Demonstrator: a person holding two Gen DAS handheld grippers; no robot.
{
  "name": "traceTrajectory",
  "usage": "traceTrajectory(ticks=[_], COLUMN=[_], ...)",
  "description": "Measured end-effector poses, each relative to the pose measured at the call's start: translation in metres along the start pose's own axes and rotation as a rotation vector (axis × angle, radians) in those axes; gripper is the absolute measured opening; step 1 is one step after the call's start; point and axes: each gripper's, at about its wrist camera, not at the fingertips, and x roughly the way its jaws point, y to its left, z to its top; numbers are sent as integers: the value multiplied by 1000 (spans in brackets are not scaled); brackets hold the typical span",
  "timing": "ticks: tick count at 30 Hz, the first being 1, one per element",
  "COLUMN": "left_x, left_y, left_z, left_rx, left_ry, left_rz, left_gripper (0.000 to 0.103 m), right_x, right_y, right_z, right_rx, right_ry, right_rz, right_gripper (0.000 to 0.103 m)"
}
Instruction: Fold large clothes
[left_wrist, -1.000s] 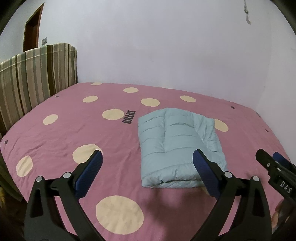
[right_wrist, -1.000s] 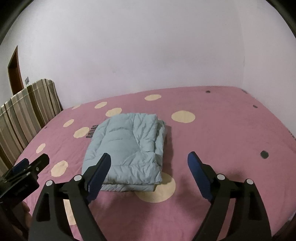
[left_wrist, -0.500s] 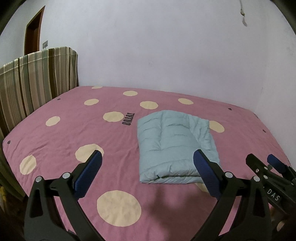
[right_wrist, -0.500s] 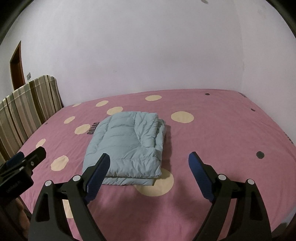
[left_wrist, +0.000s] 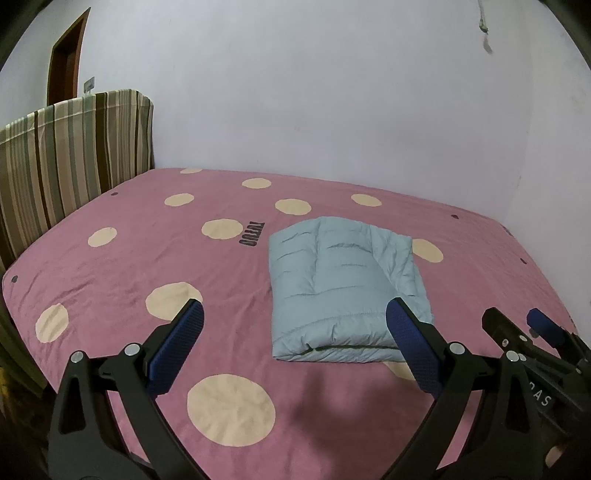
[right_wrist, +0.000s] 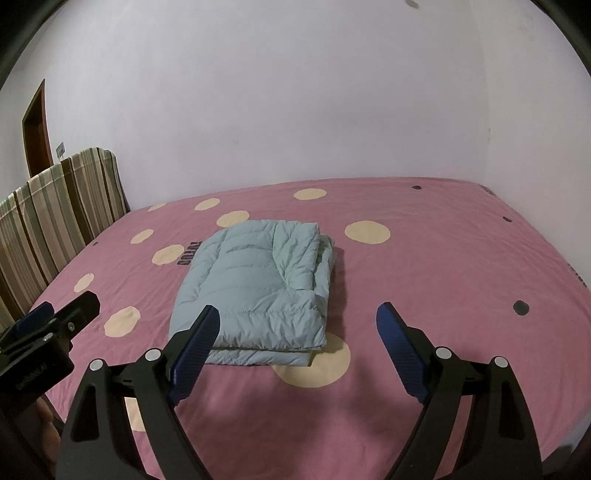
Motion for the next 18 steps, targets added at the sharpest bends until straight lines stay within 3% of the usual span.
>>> traceTrajectory(ticks=[18], left_x=[4], left_y=[-2], left_z=[-1], left_rx=[3], left_ry=[11], left_rz=[5], left_gripper=[99], right_x=[1], right_y=[1], right_z=[-3], right_rx=[3], right_ry=[10], right_rz=[4], right_gripper=[85])
